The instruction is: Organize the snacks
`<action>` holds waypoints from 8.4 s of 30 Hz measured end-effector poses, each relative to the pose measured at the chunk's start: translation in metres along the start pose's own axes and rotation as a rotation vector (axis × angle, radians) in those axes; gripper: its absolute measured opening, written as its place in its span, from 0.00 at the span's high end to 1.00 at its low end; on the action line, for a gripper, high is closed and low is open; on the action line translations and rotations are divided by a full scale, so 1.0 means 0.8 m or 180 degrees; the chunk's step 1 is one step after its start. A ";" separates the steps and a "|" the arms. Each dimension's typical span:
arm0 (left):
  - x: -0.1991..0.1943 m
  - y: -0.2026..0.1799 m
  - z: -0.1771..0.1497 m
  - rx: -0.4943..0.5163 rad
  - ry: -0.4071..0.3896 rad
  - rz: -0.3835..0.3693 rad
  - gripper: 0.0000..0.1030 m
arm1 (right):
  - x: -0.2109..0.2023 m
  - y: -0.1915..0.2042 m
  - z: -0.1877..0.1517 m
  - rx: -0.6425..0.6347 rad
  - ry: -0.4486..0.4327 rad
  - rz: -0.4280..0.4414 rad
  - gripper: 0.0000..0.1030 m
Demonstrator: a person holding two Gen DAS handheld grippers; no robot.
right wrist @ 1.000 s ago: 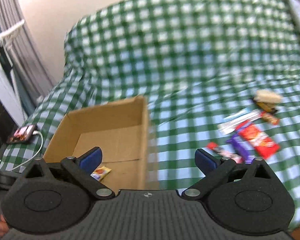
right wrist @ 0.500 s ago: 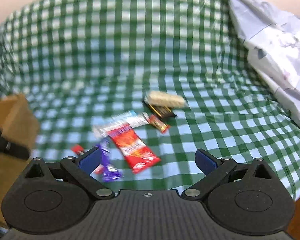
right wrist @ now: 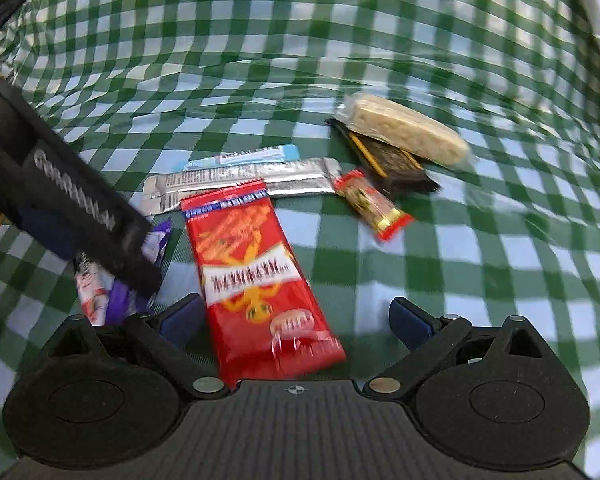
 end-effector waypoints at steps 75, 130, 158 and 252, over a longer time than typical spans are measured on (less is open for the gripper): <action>-0.385 0.380 -0.380 -0.0934 -0.1588 0.0133 0.75 | -0.388 0.449 -0.022 -0.0263 -0.0690 0.0998 0.55; -0.257 0.436 -0.230 -0.0905 -0.1195 0.0508 0.00 | -0.191 0.445 0.064 0.0244 -0.0297 0.0931 0.20; -0.400 0.357 -0.427 -0.0885 -0.1818 0.0705 0.00 | -0.418 0.455 -0.037 -0.0099 -0.0794 0.0788 0.05; -0.171 0.010 0.011 0.0614 -0.1075 -0.0556 0.83 | -0.087 -0.149 0.090 0.2292 -0.0763 -0.0190 0.61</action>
Point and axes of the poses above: each gripper's, at about its wrist camera, not at the fingertips, and x roughly the way its jaws point, y to its left, z to its top, the point moved 9 cm from there along x, roughly the way its jaws point, and after that the axes turned 5 degrees about z, right-handed, at the moved point
